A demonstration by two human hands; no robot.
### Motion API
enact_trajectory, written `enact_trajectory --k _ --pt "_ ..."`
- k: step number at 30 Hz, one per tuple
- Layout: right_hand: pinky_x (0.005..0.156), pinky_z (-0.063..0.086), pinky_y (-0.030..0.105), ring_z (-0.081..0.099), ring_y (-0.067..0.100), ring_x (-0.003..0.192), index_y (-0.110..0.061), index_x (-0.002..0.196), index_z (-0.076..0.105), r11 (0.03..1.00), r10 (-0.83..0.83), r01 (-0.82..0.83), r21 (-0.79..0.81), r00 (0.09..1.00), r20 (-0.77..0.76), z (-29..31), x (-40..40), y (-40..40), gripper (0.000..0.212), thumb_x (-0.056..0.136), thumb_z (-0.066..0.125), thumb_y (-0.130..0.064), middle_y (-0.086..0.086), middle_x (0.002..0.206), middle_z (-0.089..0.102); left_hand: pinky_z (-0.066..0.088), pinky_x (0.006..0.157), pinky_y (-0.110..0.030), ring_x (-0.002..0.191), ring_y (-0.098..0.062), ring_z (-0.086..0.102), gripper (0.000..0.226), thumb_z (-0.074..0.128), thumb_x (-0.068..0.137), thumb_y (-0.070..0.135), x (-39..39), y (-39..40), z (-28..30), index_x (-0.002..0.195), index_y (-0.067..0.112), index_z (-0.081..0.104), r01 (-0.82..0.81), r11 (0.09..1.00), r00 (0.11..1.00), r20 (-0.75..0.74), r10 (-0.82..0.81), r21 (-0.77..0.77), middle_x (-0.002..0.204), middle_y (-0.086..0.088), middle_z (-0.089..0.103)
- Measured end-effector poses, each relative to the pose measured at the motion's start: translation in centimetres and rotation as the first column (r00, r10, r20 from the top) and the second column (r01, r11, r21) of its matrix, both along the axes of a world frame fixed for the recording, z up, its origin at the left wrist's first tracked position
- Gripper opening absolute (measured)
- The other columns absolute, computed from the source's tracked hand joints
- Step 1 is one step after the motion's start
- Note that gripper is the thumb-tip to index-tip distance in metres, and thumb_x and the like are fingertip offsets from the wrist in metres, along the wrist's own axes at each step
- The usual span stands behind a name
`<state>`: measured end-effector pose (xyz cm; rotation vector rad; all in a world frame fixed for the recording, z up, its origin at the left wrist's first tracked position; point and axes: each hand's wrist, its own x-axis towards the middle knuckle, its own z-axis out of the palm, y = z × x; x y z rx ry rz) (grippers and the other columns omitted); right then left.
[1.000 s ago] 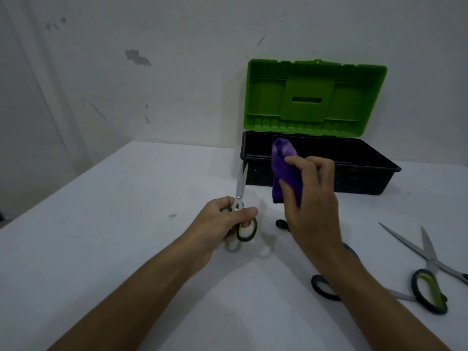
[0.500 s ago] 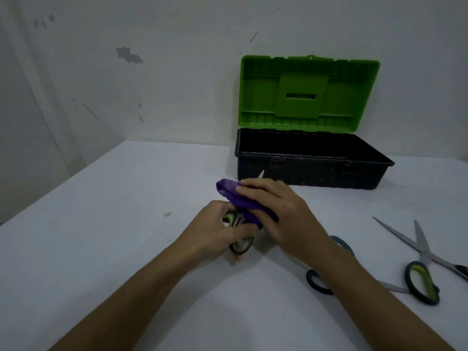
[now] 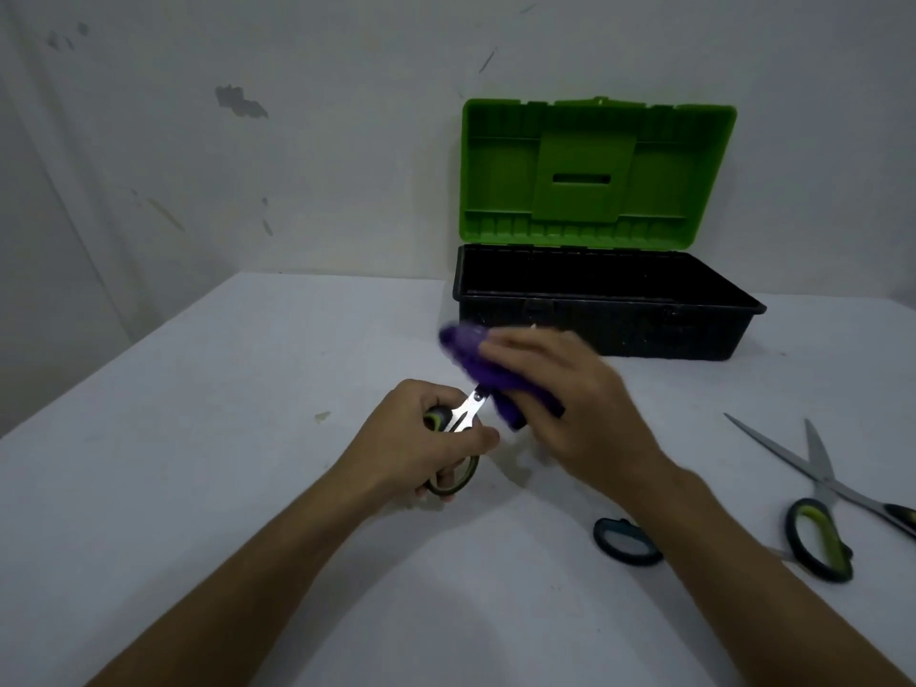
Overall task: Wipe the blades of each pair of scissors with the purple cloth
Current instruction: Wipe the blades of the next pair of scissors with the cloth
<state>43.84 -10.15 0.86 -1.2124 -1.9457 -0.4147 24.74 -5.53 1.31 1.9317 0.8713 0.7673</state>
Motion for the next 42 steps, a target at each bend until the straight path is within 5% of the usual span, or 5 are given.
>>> enact_trajectory --k 5,20,26,34,42 --pt "0.097 0.044 0.027 0.054 0.023 0.11 -0.009 0.134 0.056 0.991 -0.118 0.121 0.06 0.991 -0.058 0.3 1.1 0.7 0.047 0.088 0.064 -0.003 0.006 0.135 0.056 0.037 0.051 -0.033 0.046 -0.02 0.042 0.043 0.075 0.073 0.027 -1.0 0.9 0.1 0.069 -0.009 0.052 0.065 0.998 0.997 0.039 -0.066 0.018 0.055 -0.015 0.039" --pt "0.098 0.044 0.023 0.055 0.024 0.112 -0.01 0.13 0.059 0.98 -0.157 0.169 0.105 0.981 -0.113 0.4 1.5 0.9 0.052 0.081 0.071 0.0 0.006 0.133 0.057 0.024 0.03 -0.012 0.026 -0.008 0.026 0.035 0.067 0.081 0.008 -0.6 -0.2 0.8 0.052 0.015 0.049 0.256 0.875 0.955 0.25 -0.163 -0.411 0.036 0.001 0.034" --pt "0.102 0.042 0.023 0.053 0.023 0.12 -0.001 0.128 0.057 0.948 -0.182 0.247 0.203 0.939 -0.291 0.9 1.9 -0.2 0.04 0.088 0.062 -0.002 0.012 0.129 0.056 0.03 0.035 -0.018 0.033 -0.014 0.033 0.035 0.068 0.086 0.009 -0.1 -0.2 0.6 0.055 0.013 0.052 0.084 0.953 0.989 0.143 -0.044 -0.29 0.042 -0.004 0.039" --pt "0.095 0.047 0.028 0.051 0.022 0.118 -0.012 0.132 0.056 0.999 0.033 -0.031 -0.019 0.997 0.076 -0.2 0.0 -0.1 0.053 0.081 0.071 -0.009 0.005 0.137 0.051 0.036 0.045 -0.028 0.043 -0.016 0.043 0.024 0.074 0.083 0.014 -0.5 -0.2 0.7 0.063 0.011 0.061 0.119 0.973 0.988 0.117 -0.097 -0.197 0.051 -0.005 0.05" --pt "0.099 0.047 0.028 0.053 0.021 0.117 -0.006 0.131 0.057 0.967 -0.2 0.231 0.108 0.95 -0.239 1.1 2.3 -0.2 0.047 0.085 0.068 -0.004 0.009 0.129 0.056 0.039 0.048 -0.023 0.045 -0.014 0.047 0.028 0.082 0.077 0.023 -0.2 -0.2 0.6 0.065 0.016 0.057 0.036 0.994 0.999 0.028 -0.033 -0.105 0.051 0.001 0.053"
